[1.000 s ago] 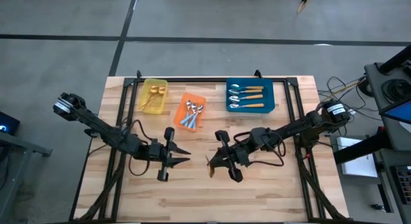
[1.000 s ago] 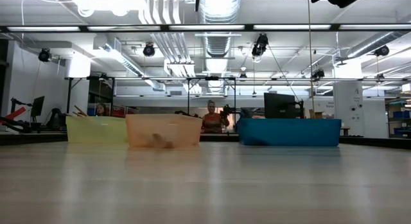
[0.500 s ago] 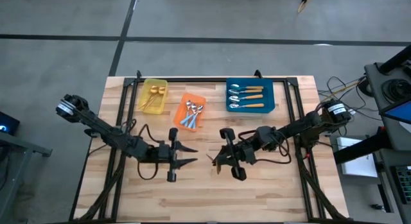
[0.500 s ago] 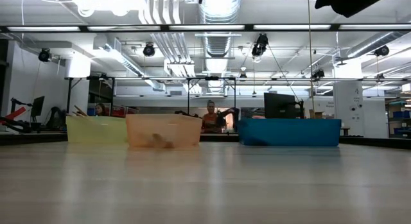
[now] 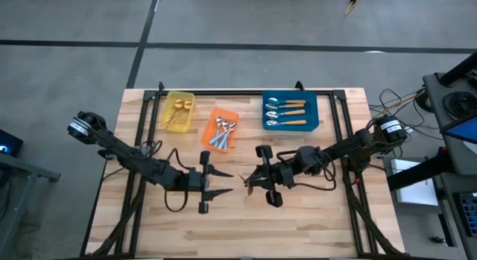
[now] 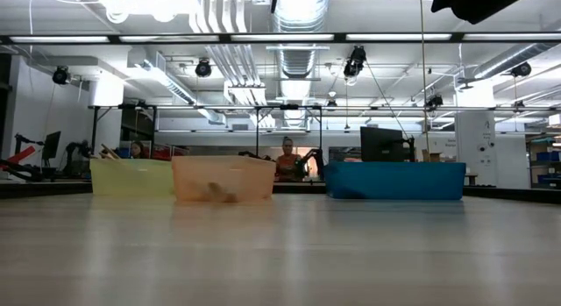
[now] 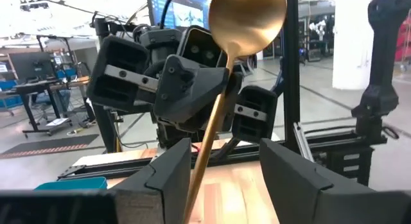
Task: Sort silverware by color (type)
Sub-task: Put the gold spoon into the yellow bin
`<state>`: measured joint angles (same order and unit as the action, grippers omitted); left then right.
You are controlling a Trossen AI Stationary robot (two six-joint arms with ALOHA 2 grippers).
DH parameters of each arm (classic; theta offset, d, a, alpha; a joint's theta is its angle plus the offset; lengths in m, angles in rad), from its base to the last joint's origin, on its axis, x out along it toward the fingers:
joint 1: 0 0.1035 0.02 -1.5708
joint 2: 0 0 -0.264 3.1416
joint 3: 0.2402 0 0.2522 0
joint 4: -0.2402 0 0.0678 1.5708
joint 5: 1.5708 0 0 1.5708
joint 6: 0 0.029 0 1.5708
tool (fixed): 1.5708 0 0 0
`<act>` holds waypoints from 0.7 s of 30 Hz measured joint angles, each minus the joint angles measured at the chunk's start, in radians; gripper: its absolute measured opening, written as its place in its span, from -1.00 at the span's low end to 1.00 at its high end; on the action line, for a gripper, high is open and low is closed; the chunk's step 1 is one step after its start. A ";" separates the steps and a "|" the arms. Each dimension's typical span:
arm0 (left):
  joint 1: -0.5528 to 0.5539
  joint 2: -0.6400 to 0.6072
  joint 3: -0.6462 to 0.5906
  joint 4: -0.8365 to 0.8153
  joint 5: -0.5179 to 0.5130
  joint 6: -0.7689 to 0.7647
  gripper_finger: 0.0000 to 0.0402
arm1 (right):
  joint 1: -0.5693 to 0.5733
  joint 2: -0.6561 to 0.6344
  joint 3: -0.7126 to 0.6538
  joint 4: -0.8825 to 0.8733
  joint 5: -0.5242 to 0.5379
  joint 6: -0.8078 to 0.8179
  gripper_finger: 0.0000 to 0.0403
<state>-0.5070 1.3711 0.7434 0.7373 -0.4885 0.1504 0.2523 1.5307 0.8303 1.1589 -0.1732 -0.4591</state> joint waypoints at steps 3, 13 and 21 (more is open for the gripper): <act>0.002 0.039 0.032 0.003 0.000 0.041 -0.17 | 0.000 0.000 0.000 0.000 -0.002 0.003 -0.94; 0.007 0.112 0.130 -0.054 -0.076 0.122 -0.17 | 0.000 0.000 0.000 0.000 -0.010 0.007 -0.94; 0.012 0.114 0.128 -0.046 -0.079 0.119 -0.17 | 0.000 0.000 0.000 0.000 -0.010 0.007 -0.94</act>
<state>-0.4953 1.4853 0.8719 0.6911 -0.5671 0.2691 0.2523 1.5307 0.8303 1.1587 -0.1833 -0.4522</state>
